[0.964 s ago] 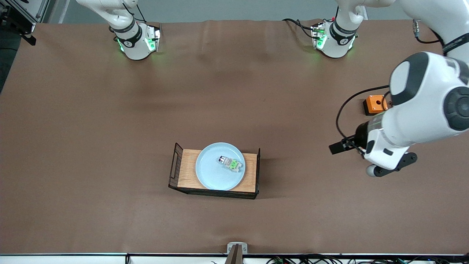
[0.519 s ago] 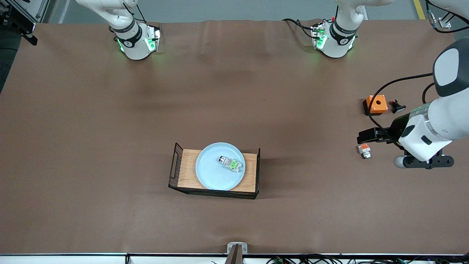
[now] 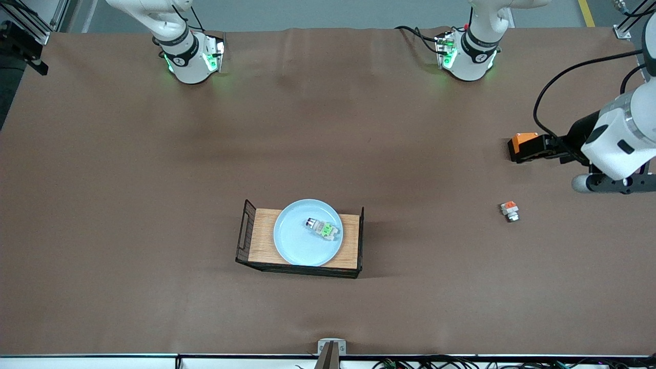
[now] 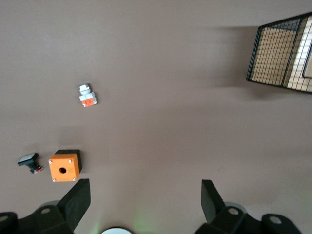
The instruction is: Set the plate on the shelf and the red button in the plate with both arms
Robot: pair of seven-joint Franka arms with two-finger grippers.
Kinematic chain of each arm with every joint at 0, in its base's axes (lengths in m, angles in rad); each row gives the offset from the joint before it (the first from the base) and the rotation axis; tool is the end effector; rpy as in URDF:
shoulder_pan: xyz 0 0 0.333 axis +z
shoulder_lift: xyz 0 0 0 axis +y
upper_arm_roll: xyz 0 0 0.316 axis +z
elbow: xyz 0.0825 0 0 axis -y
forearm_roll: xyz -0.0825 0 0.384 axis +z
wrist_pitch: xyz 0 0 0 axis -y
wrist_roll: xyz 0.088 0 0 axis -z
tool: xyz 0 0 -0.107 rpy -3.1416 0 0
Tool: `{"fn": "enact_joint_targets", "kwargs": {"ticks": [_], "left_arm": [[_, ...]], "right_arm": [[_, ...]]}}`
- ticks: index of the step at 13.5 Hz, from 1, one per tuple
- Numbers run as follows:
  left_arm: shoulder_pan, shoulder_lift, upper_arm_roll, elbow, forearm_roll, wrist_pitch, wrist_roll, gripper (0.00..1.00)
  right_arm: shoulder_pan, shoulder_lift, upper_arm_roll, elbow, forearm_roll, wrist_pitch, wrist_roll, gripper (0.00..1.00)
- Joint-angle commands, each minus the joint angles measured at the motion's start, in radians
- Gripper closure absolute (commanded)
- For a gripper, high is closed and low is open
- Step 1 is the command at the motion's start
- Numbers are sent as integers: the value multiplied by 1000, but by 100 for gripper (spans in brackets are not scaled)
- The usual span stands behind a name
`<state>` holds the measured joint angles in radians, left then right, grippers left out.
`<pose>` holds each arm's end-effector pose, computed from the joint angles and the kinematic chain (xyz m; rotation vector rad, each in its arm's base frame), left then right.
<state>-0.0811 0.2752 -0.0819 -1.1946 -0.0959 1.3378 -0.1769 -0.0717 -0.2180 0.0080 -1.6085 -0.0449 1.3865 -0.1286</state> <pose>0.6031 -0.1029 0.6191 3.0400 -0.0008 -0.2264 0.4615 -0.0343 0.7022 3.0950 0.0876 -0.0130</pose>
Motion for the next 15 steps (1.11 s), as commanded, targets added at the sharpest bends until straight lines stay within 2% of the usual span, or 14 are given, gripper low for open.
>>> {"fn": "enact_joint_targets", "kwargs": {"ticks": [1, 3, 4, 7, 8, 15], "left_arm": [[18, -108, -18, -108, 6, -3, 22, 0], [38, -140, -18, -143, -10, -9, 42, 0], [37, -186, -18, -201, 8, 33, 42, 0], [27, -373, -21, -472, 59, 226, 50, 0], [27, -402, -27, -512, 58, 248, 74, 0], [29, -416, -39, -514, 58, 253, 80, 0]], "right_arm": [[6, 15, 0, 21, 14, -3, 1, 0], [12, 15, 3, 19, 20, -32, 3, 0], [21, 17, 1, 19, 22, -81, 7, 0], [17, 35, 1, 22, 22, -98, 12, 0], [15, 40, 0, 22, 22, -98, 12, 0], [21, 74, 0, 39, 26, -103, 9, 0]]}}
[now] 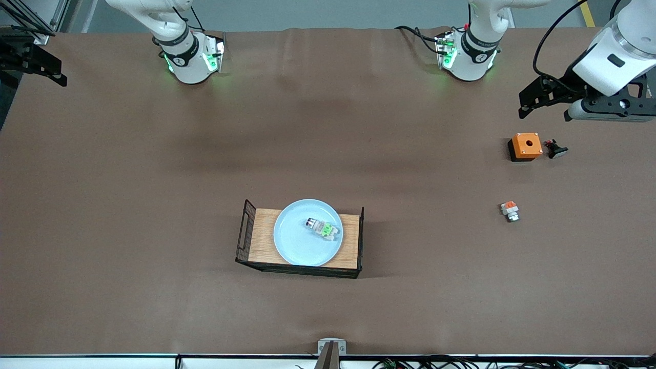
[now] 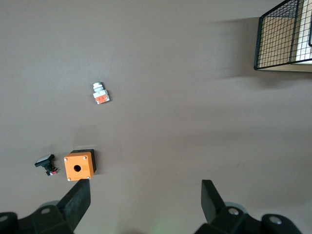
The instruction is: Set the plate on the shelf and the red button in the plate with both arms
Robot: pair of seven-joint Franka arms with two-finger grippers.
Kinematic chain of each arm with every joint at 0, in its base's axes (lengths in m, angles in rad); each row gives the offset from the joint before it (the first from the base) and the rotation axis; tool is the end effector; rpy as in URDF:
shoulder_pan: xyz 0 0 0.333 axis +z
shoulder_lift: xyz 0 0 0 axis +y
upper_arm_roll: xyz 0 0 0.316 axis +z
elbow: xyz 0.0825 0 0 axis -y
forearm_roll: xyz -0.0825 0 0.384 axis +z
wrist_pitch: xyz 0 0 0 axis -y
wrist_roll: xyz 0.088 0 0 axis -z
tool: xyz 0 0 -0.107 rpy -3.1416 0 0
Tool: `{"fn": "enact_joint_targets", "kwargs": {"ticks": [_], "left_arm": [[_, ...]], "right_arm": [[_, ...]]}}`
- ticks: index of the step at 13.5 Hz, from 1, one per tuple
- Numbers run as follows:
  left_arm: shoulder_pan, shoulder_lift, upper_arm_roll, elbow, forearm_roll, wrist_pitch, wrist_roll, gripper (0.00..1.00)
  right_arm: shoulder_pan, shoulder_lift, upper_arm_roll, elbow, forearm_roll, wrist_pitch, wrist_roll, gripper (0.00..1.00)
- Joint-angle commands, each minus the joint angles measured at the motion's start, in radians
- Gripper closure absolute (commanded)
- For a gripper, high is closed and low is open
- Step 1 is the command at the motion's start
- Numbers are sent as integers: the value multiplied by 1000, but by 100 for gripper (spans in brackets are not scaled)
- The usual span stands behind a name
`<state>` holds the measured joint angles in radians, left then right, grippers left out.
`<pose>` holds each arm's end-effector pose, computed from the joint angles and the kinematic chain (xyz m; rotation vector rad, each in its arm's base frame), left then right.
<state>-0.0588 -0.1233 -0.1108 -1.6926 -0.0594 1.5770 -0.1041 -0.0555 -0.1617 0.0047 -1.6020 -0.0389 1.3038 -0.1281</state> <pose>0.5069 -0.0969 0.6332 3.0937 -0.0999 0.0010 0.4723 -0.0287 0.6720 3.1056 0.1079 -0.2170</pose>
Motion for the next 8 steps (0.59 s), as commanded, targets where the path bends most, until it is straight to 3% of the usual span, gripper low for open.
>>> {"fn": "enact_joint_targets", "kwargs": {"ticks": [1, 4, 8], "left_arm": [[7, -19, -12, -16, 23, 14, 6, 0], [7, -30, -17, -15, 52, 5, 11, 0], [8, -36, -23, -13, 64, -40, 24, 0]], "right_arm": [[6, 25, 3, 28, 37, -32, 8, 0], [2, 82, 3, 39, 71, -55, 5, 0], [-6, 87, 0, 54, 65, -55, 2, 0]]}}
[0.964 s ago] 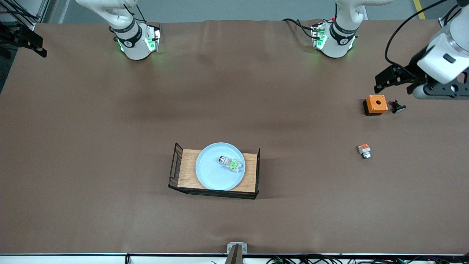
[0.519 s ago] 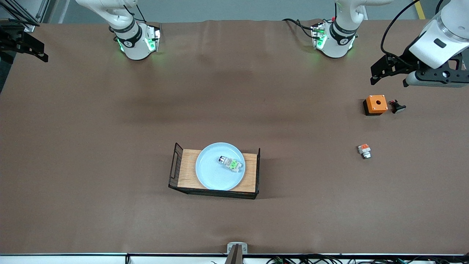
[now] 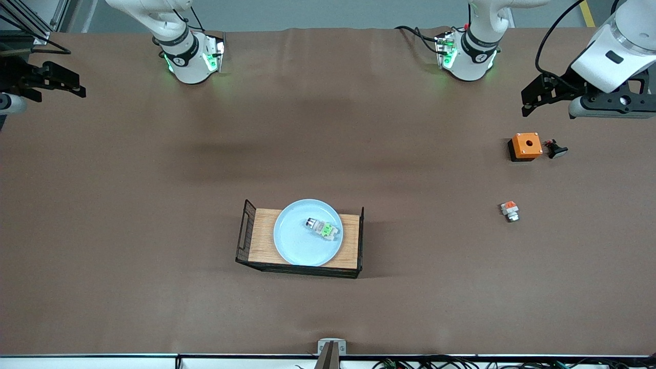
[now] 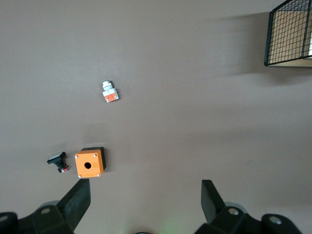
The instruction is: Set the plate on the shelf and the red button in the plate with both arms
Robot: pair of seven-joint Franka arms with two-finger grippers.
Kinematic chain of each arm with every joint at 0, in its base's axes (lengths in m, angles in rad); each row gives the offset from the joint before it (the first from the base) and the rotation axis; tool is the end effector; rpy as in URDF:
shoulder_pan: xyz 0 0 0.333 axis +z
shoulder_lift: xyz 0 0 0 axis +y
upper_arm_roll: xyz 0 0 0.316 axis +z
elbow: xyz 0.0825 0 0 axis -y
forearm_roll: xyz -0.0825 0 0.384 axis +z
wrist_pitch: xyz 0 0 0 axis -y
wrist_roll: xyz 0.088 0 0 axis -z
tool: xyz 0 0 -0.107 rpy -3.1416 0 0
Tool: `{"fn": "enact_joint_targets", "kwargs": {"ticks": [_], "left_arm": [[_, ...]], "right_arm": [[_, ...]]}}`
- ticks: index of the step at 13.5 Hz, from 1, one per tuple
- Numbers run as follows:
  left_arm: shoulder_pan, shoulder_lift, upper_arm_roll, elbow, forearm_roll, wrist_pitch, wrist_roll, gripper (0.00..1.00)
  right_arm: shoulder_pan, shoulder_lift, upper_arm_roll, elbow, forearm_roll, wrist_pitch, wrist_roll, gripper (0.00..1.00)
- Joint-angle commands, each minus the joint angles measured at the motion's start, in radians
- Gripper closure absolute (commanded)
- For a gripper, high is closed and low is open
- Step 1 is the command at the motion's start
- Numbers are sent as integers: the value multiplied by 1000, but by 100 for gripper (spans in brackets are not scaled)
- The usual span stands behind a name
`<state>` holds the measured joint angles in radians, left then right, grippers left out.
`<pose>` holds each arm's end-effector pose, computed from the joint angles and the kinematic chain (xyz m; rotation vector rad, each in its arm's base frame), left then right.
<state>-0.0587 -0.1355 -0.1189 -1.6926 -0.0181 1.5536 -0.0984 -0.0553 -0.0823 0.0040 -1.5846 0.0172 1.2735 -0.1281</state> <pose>0.5007 -0.0963 0.6372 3.1377 -0.1230 -0.0074 0.4946 -0.0231 0.6391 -3.0823 -0.1232 0.3507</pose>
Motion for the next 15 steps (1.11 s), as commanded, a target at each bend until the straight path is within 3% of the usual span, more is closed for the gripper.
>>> {"fn": "enact_joint_targets", "kwargs": {"ticks": [1, 15], "left_arm": [[8, -26, -21, -13, 23, -26, 19, 0], [11, -33, -25, -1, 26, -63, 16, 0]], "right_arm": [[-6, 7, 1, 37, 7, -25, 8, 0], [-32, 9, 4, 72, -8, 20, 68, 0]]}}
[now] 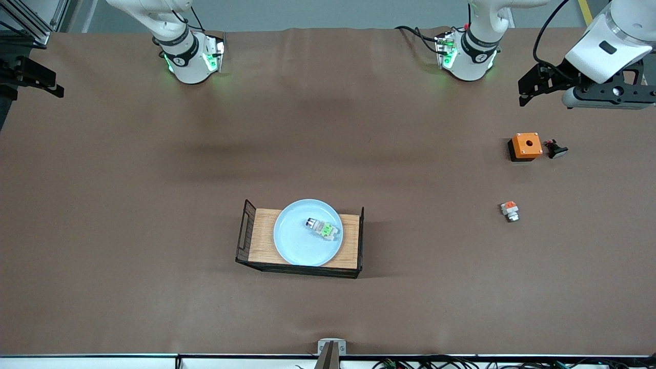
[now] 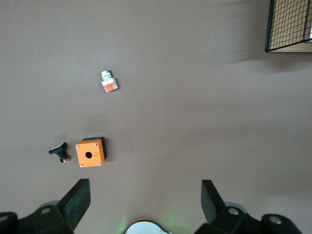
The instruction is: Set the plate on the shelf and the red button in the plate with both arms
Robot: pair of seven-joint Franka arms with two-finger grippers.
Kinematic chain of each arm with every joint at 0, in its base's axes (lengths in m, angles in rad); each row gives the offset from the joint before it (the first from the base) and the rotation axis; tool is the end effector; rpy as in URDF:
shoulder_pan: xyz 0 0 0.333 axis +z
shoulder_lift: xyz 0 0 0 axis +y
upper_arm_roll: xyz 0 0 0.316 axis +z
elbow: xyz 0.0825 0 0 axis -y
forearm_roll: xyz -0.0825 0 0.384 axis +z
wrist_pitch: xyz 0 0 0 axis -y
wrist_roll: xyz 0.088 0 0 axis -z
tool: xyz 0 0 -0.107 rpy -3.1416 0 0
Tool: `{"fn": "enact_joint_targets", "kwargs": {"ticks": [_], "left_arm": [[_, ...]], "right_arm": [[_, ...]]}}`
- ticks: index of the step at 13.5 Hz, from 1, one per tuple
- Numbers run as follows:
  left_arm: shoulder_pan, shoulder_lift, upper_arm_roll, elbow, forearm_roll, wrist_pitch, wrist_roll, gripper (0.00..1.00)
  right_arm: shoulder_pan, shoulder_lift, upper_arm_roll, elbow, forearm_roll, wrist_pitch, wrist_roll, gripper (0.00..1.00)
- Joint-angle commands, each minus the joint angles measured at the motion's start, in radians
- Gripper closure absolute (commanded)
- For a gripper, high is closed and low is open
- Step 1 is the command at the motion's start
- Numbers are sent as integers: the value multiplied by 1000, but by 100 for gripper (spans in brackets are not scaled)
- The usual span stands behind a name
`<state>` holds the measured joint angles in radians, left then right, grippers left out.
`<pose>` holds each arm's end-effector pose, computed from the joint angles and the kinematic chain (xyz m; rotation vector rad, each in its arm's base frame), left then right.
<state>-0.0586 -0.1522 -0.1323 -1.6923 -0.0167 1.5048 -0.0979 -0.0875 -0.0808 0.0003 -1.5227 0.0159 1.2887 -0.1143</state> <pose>0.4891 -0.1019 0.6413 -3.1293 0.1439 0.0560 0.4959 -0.0413 0.6666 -3.1015 -0.0471 0.2344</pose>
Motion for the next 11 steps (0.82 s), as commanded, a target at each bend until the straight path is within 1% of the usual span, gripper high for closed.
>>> {"fn": "enact_joint_targets", "kwargs": {"ticks": [1, 4, 6, 11], "left_arm": [[13, -17, -12, -1, 26, -14, 15, 0], [10, -17, -13, -1, 53, -12, 7, 0], [10, -17, -18, 0, 53, -12, 7, 0], [10, -15, -23, 13, 41, -11, 0, 0]], "right_arm": [[2, 7, 9, 10, -8, 11, 92, 0], [8, 7, 10, 10, -8, 11, 85, 0], [6, 7, 9, 10, -10, 12, 44, 0], [0, 7, 9, 12, -10, 11, 42, 0]]}}
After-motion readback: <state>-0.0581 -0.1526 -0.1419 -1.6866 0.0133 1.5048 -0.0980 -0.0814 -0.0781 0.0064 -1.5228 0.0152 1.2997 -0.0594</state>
